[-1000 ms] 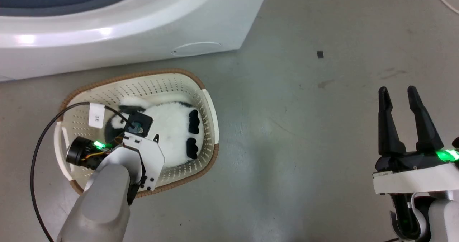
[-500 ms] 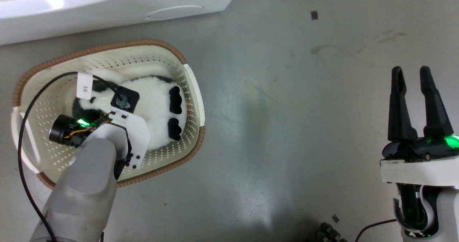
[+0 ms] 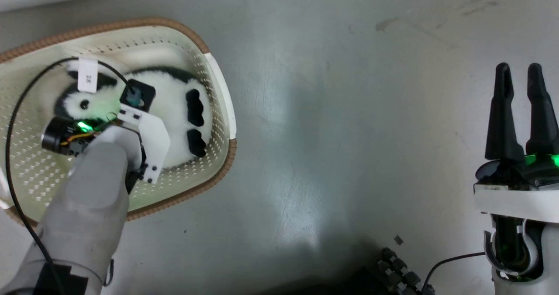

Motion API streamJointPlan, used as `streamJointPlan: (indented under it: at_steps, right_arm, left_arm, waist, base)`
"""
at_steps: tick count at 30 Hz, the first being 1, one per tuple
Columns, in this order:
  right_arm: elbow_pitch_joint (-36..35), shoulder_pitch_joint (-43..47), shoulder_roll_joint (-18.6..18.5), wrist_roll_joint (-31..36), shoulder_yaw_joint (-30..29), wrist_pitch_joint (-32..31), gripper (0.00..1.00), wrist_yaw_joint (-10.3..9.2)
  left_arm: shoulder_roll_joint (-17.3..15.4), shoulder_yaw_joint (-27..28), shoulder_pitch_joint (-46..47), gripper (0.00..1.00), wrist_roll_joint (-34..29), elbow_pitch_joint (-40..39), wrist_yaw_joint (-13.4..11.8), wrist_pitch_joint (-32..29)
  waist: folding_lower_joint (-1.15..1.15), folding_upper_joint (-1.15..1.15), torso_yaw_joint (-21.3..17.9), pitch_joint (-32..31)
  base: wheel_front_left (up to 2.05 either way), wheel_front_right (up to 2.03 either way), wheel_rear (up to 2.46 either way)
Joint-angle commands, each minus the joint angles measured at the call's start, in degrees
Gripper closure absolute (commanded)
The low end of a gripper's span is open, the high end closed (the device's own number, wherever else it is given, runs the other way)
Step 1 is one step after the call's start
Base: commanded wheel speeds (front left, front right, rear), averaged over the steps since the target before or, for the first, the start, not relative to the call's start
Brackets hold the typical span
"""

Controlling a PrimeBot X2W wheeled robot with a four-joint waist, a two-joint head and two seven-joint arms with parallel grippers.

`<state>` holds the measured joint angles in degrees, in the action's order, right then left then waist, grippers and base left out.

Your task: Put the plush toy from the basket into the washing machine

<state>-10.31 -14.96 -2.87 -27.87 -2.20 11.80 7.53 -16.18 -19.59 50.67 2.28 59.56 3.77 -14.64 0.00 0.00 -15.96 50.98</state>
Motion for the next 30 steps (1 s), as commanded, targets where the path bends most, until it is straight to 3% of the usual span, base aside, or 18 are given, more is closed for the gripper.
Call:
streamJointPlan:
  at_steps: [1, 4, 5, 6, 20, 30]
  right_arm:
    - [-0.6, -1.5, 0.0, -1.2, -0.2, 0.8, 0.00, -0.03]
    - [-0.8, -2.2, 0.0, -1.9, -0.3, 1.1, 0.00, -0.04]
    - [-0.9, -2.4, 0.0, -2.1, -0.4, 1.3, 0.00, -0.04]
    - [-1.0, -2.6, 0.0, -2.4, -0.4, 1.4, 0.00, -0.04]
    - [-0.3, -4.2, 0.0, -4.6, -1.6, 3.0, 0.00, -0.04]
    - [1.9, -1.4, 0.0, -1.8, -2.0, 3.2, 0.00, -0.04]
  left_arm:
    - [-0.8, -0.7, 1.5, 0.00, 0.2, 2.5, -0.1, -0.4]
    - [-1.1, -1.3, 2.8, 0.00, 0.8, 4.2, 0.3, -1.1]
    - [-1.2, -1.5, 3.3, 0.64, 1.0, 4.8, 0.4, -1.4]
    - [-1.2, -1.7, 3.8, 1.00, 1.2, 5.4, 0.6, -1.7]
    - [-2.1, -4.7, 8.4, 1.00, 4.4, 13.7, 2.5, -3.5]
    - [1.4, -5.3, 4.2, 1.00, 7.0, 14.4, 3.3, -0.3]
  waist:
    - [0.00, 0.00, -0.6, 1.3]
    - [0.00, 0.00, -1.1, 2.5]
    - [0.00, 0.00, -1.2, 2.9]
    - [0.00, 0.00, -1.3, 3.3]
    - [0.00, 0.00, -2.1, 3.8]
    - [0.00, 0.00, 1.3, -6.7]
  base:
    - [0.00, 0.00, 0.00]
    - [0.00, 0.00, 0.00]
    - [0.00, 0.00, 0.00]
    - [0.00, 0.00, 0.00]
    - [0.00, 0.00, 0.00]
    - [0.00, 0.00, 0.00]
